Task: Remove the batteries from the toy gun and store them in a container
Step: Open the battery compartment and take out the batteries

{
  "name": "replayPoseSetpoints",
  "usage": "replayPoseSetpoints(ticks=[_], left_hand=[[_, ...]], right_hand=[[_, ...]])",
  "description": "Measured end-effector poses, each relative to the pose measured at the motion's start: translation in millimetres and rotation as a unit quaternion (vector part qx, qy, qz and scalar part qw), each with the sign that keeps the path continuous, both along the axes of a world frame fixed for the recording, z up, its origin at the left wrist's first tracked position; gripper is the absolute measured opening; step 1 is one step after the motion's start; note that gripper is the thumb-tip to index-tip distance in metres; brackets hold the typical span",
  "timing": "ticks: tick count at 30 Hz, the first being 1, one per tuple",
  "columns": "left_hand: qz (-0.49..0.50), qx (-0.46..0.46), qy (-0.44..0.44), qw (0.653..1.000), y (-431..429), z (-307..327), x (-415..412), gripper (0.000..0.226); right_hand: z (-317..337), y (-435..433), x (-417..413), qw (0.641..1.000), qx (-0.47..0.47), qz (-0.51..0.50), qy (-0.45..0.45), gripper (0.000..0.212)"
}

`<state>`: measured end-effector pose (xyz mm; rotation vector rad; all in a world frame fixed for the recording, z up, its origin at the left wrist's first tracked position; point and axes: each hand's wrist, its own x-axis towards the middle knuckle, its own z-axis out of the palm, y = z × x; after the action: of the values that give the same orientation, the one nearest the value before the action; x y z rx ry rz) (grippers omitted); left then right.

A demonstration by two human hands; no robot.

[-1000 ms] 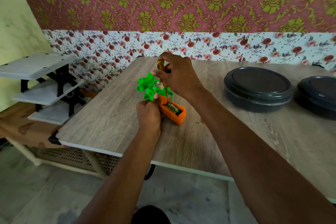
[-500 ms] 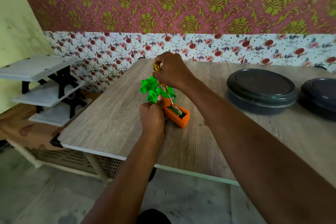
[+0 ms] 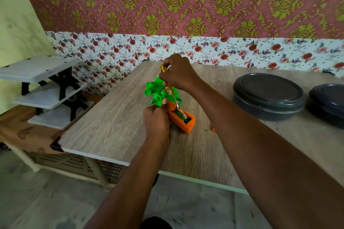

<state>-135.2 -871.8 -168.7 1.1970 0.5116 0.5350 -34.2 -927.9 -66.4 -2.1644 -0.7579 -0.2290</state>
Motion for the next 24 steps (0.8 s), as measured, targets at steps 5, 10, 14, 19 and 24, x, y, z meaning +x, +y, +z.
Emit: replayPoseSetpoints(ticks=[5, 10, 14, 19, 24], left_hand=[[0.003, 0.013, 0.002, 1.000, 0.5, -1.9, 0.3, 0.022], [-0.003, 0.014, -0.001, 1.000, -0.8, 0.8, -3.7, 0.023], [0.004, 0.006, 0.002, 1.000, -0.2, 0.6, -1.6, 0.026], [0.019, 0.005, 0.005, 1.000, 0.0, -2.0, 0.8, 0.022], [0.009, -0.005, -0.004, 1.000, 1.0, -4.7, 2.2, 0.029]], right_hand=[[-1.1, -3.2, -4.9, 1.000, 0.011, 0.003, -0.009, 0.032], [5.2, -1.2, -7.9, 1.000, -0.016, 0.008, -0.013, 0.036], [8.7, -1.7, -7.3, 0.999, -0.045, 0.007, -0.017, 0.037], [6.2, -12.6, -7.0, 0.999, 0.038, 0.010, -0.023, 0.027], [4.4, -31.8, -28.2, 0.993, 0.070, 0.033, -0.093, 0.019]])
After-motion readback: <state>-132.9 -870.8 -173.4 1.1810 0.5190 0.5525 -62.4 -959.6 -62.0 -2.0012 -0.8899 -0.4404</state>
